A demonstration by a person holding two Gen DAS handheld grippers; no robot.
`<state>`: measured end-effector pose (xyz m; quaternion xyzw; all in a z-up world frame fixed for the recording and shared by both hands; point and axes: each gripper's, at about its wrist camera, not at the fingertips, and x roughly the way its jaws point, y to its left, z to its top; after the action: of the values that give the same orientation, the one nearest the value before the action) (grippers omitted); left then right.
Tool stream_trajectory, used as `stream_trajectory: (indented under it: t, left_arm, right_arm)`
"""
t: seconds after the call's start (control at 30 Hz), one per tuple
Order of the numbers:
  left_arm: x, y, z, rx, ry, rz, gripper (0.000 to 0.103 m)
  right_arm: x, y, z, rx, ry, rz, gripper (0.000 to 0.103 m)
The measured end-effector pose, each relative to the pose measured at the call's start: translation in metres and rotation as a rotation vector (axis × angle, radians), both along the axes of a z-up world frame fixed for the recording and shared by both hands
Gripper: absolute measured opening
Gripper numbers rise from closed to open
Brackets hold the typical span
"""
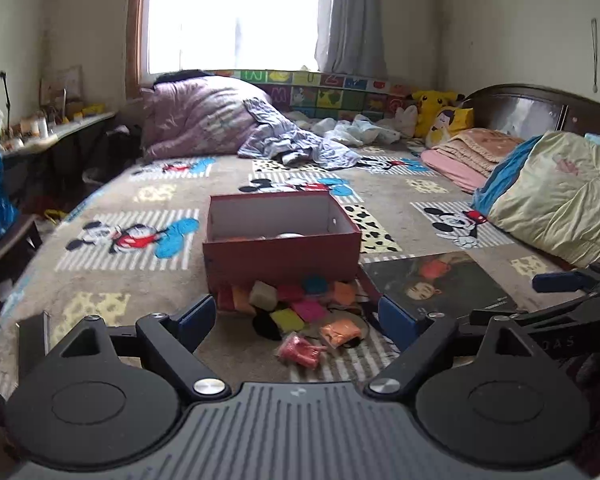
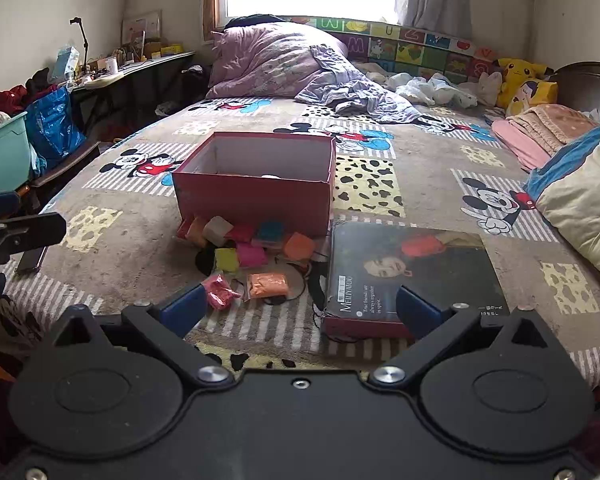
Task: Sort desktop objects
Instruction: 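Move both tools toward the spilled clay bags in front of the box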
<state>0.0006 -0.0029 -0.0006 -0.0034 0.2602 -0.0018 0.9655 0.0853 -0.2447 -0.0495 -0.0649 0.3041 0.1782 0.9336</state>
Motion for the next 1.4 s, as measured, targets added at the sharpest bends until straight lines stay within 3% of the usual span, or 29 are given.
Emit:
stream_trajectory:
  t: [0.2, 0.27, 0.37, 1.4]
  left_arm:
    - [0.003, -0.016, -0.004, -0.012, 0.009, -0.018, 0.089]
    - [0.001, -0.004, -0.003, -0.079, 0.002, -0.027, 0.089]
    - [0.007, 0.004, -0.006, -0.118, 0.026, -0.034, 0.089]
    - [0.01, -0.002, -0.014, -0.092, 0.06, -0.057, 0.089]
  right_arm:
    - [0.003, -0.002, -0.003, -0.001, 0.015, -0.005, 0.102]
    - [0.003, 0.001, -0.003, -0.006, 0.02, -0.004, 0.102]
    - [0.003, 0.0, -0.003, -0.002, 0.023, 0.001, 0.102]
    - [0.007, -0.002, -0.01, -0.005, 0.049, -0.003, 0.102]
